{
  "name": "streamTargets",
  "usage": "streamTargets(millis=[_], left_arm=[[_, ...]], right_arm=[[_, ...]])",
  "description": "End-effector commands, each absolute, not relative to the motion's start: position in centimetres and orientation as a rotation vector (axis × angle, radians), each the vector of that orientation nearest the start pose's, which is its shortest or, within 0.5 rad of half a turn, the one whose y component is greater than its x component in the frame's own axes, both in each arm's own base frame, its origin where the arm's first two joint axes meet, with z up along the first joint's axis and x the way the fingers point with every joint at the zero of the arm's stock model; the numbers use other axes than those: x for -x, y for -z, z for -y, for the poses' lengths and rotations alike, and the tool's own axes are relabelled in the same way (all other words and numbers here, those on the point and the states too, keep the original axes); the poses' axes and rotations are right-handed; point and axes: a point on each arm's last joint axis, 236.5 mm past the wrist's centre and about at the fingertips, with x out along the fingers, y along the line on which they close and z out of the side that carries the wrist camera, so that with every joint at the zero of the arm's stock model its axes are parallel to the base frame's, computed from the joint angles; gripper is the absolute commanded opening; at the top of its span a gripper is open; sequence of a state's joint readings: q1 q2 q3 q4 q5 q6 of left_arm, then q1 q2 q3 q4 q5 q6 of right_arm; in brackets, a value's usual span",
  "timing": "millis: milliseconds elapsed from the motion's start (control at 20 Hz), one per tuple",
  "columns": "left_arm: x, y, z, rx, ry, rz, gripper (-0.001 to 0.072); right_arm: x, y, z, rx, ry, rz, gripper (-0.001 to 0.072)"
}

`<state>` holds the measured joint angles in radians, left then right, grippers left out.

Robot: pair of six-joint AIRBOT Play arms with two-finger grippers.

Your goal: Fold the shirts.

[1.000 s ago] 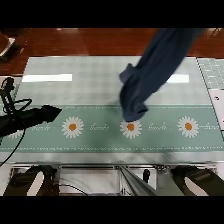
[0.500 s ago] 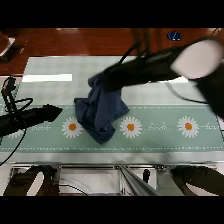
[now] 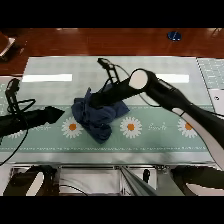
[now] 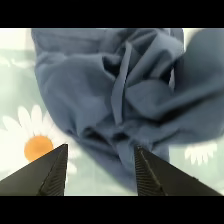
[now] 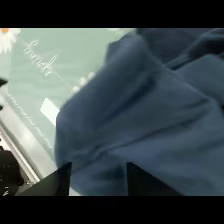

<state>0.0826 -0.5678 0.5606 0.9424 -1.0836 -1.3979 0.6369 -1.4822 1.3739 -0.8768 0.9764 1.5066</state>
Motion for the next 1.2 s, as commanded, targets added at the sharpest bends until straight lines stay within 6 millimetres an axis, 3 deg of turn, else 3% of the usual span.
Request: streamTargets(millis=[0,100,150,200,300,450,550,700,900,950,1000,1050,1150], left_arm=[[-22.4,-3.2,12.0,0.439,0.427,-1.148,0.0506],[-20.2,-1.9,13.7,0.435,0.496,-1.241,0.0506],[-19.3,-1.0,14.6,0.436,0.523,-1.282,0.0506],[-18.3,0.3,15.4,0.436,0.546,-1.329,0.0506],[-17.4,2.8,17.1,0.465,0.563,-1.381,0.0506],[-19.7,5.1,20.0,0.517,0.548,-1.327,0.0506],[-21.2,6.9,21.5,0.509,0.52,-1.307,0.0506],[-22.0,9.0,22.7,0.475,0.499,-1.35,0.0506],[-24.1,10.0,23.6,0.464,0.485,-1.367,0.0504],[-24.3,10.0,23.9,0.442,0.51,-1.375,0.0455],[-24.3,9.8,24.3,0.42,0.541,-1.382,0.0199],[-24.4,9.4,24.6,0.4,0.572,-1.377,0.002],[-24.2,8.4,25.1,0.383,0.624,-1.384,0.0017]], right_arm=[[-35.7,-7.9,-30.1,-0.214,-0.723,-1.172,0.0407],[-39.6,-8.3,-20.1,-0.214,-0.418,-1.118,0.0406],[-40.2,-7.6,-15.6,-0.238,-0.287,-1.117,0.0406],[-39.7,-6.4,-12.5,-0.276,-0.207,-1.138,0.0406],[-37.1,-3.0,-9.7,-0.365,-0.141,-1.212,0.0405],[-33.7,1.8,-10.4,-0.445,-0.15,-1.278,0.0405],[-32.7,3.7,-11.3,-0.513,-0.156,-1.3,0.0405],[-32.4,4.0,-12.3,-0.561,-0.185,-1.298,0.0405],[-32.6,4.2,-13.9,-0.618,-0.226,-1.31,0.0405],[-32.4,4.8,-14.6,-0.631,-0.238,-1.333,0.0405],[-32.2,5.5,-15.6,-0.634,-0.256,-1.357,0.0405],[-32.1,6.3,-16.6,-0.638,-0.273,-1.372,0.0405],[-32.3,7.7,-18.4,-0.66,-0.29,-1.401,0.0405]])
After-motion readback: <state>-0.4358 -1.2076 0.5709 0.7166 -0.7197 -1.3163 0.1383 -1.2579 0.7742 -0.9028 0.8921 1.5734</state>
